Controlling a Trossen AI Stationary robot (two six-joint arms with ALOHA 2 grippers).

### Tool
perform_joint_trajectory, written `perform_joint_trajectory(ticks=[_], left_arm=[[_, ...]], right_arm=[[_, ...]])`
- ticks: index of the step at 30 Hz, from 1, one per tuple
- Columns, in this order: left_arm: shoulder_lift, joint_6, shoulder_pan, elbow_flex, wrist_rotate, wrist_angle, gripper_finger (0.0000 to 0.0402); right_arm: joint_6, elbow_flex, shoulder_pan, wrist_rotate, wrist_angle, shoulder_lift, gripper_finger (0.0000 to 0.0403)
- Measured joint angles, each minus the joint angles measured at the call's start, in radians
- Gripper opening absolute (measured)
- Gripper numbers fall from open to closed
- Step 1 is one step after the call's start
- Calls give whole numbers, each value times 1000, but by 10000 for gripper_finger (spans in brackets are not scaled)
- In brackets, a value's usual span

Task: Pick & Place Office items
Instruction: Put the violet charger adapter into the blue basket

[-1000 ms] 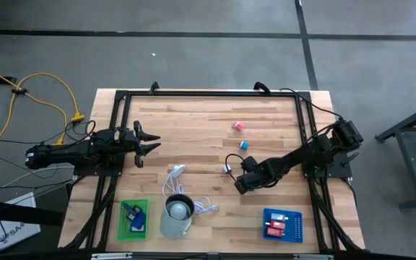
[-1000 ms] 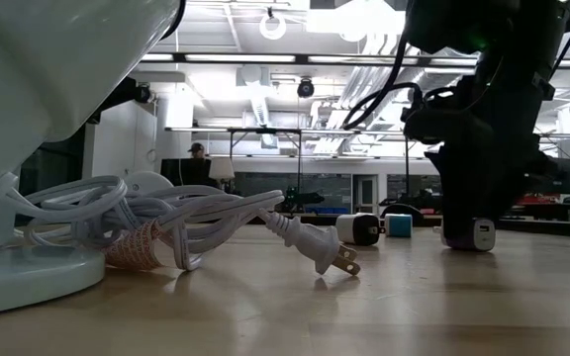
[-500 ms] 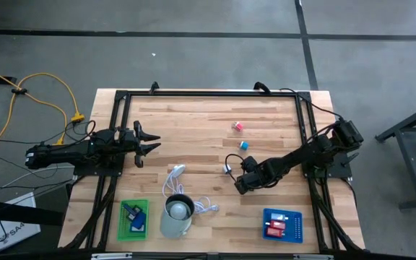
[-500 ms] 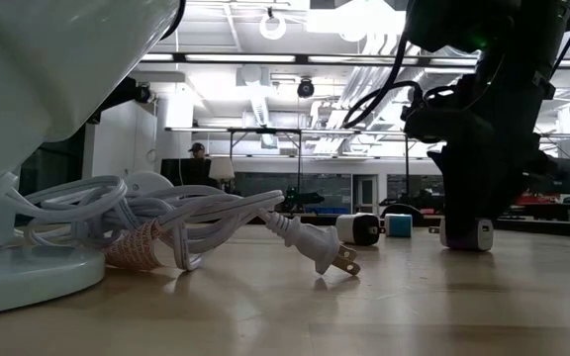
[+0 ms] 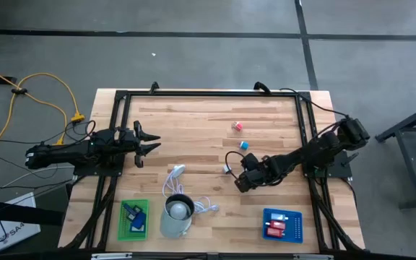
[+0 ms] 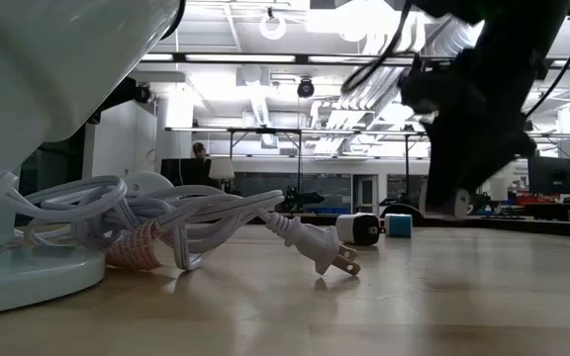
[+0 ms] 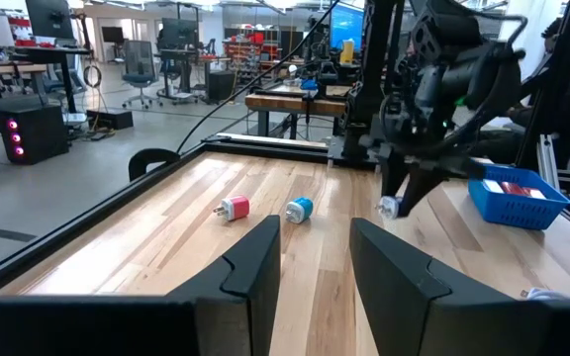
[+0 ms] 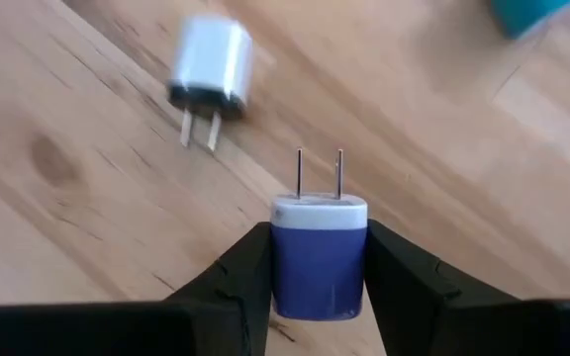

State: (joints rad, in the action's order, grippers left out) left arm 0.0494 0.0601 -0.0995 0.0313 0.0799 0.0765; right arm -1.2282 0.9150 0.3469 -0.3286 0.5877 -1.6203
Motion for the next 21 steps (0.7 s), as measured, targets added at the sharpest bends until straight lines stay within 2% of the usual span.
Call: perform_joint_trajectory(ticks=[10,21], left_arm=[[0,0,0,0,0,0,120],[0,0,0,0,0,0,120]], right_arm=[[73,0,73,-108,47,136,127],[83,0,200,-152,79,190,127]])
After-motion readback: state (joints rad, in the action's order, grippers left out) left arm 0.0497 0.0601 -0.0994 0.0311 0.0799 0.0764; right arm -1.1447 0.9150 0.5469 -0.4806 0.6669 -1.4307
